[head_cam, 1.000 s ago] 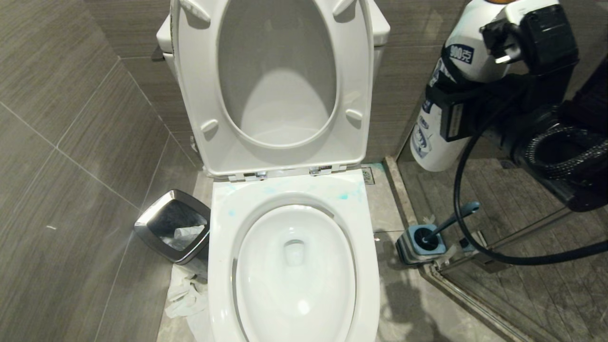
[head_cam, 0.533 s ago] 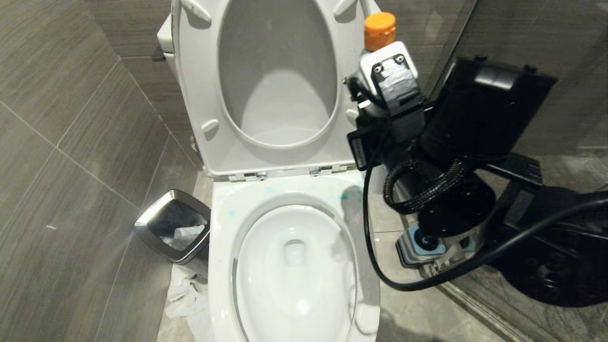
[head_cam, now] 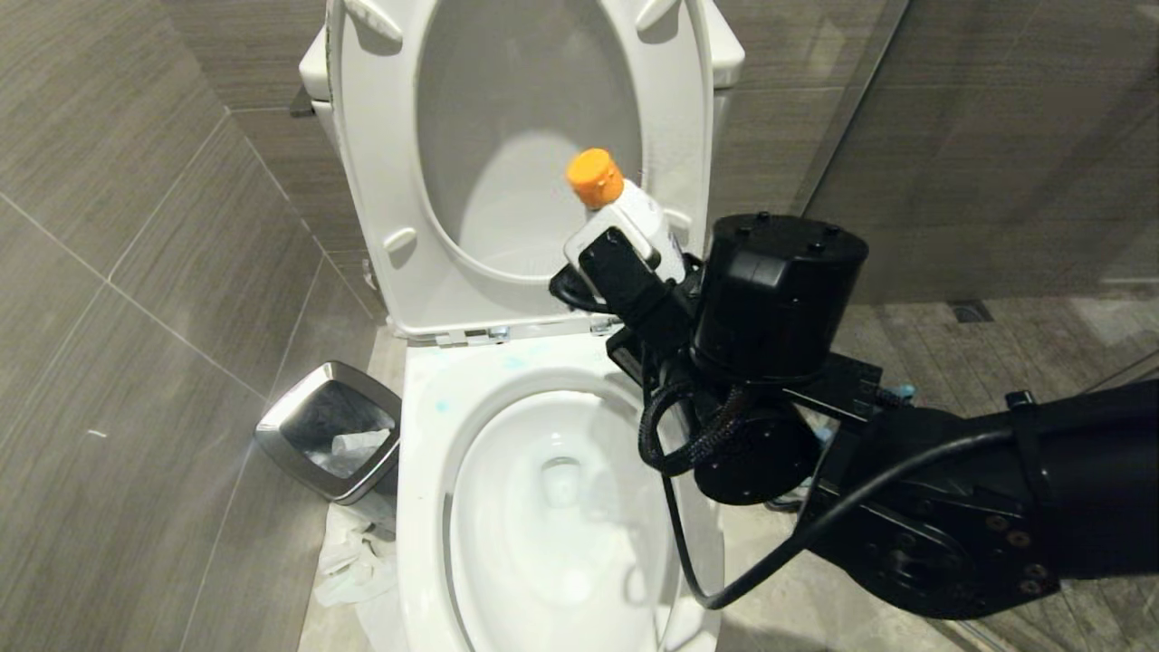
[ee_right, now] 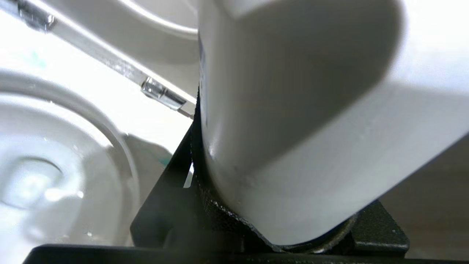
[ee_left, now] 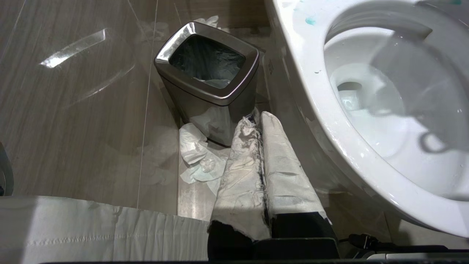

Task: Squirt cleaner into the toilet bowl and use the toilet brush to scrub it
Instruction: Pour in the cleaning agent

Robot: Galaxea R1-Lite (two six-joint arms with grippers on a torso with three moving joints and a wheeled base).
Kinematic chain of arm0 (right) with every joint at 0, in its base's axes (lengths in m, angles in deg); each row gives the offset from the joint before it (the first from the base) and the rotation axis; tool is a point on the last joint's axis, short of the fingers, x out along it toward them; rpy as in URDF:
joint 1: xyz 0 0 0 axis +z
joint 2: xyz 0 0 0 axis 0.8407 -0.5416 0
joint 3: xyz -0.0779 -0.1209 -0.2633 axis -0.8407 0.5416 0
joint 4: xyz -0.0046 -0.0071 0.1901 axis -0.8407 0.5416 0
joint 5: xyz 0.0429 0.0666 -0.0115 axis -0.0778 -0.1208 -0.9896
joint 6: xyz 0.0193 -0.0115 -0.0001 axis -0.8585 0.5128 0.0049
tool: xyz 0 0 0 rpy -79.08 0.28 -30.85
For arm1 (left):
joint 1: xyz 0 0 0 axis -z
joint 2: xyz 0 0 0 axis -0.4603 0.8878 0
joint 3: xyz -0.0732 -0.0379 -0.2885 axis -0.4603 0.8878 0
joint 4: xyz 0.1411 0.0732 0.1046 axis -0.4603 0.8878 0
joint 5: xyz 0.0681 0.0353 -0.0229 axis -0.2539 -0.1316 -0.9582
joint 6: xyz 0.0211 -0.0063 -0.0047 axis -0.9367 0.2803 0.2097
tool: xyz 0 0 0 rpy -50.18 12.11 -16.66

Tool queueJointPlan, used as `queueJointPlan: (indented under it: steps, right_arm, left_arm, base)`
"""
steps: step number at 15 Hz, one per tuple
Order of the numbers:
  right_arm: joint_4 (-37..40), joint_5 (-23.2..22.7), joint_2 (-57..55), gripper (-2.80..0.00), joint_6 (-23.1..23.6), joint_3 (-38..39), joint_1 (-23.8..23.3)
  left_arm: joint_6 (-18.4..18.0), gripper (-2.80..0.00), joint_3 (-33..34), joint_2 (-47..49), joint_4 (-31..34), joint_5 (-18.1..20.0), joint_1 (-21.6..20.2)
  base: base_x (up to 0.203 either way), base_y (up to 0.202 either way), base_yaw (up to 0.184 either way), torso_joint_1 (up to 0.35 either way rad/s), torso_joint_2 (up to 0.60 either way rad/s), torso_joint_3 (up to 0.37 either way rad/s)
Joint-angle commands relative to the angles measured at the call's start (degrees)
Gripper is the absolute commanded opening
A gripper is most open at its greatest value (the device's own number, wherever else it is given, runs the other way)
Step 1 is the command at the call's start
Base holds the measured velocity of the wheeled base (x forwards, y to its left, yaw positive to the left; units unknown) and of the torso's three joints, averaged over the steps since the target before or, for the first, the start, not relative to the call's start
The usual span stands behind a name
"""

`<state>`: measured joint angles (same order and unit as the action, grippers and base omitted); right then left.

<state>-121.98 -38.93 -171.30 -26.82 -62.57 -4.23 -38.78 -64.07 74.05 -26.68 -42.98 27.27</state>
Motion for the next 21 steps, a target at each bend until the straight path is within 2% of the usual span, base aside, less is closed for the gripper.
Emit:
queueJointPlan:
  steps: [1,3,7,11,16,21]
  right_arm:
    - [-2.24,0.29,-3.00,-2.80,4.03,-0.31,0.69]
    - [-7.55,0.56,-5.22,-2.80,9.73,-0.10,0.80]
    - [-22.23,0.99,-9.11,-2.80,30.58,0.29,0.64]
    - [-32.30,1.08,-12.25,-2.80,46.82,0.80,-0.38]
    - [-34.39,0.75,-10.25,-2.80,58.47,6.46,-0.34]
    - [-34.45,0.19,-8.73,-2.80,62.47,13.17,-0.22]
  left_arm:
    - [-0.01,-2.80,0.00,0.04,-0.01,-0.04,-0.04]
    - [-0.01,-2.80,0.00,0.06,-0.01,-0.04,0.02]
    - [-0.01,-2.80,0.00,0.00,-0.01,-0.04,-0.04]
    - [-0.01,-2.80,0.00,0.01,-0.01,-0.04,-0.04]
    - [-0.01,-2.80,0.00,0.00,-0.01,-0.04,-0.04]
    - [-0.01,-2.80,0.00,0.07,-0.01,-0.04,-0.04]
  base:
    - [0.000,0.000,0.000,0.000,0.00,0.000]
    - [0.000,0.000,0.000,0.000,0.00,0.000]
    - [0.000,0.000,0.000,0.000,0.00,0.000]
    - [0.000,0.000,0.000,0.000,0.00,0.000]
    - [0.000,0.000,0.000,0.000,0.00,0.000]
    - [0.000,0.000,0.000,0.000,0.00,0.000]
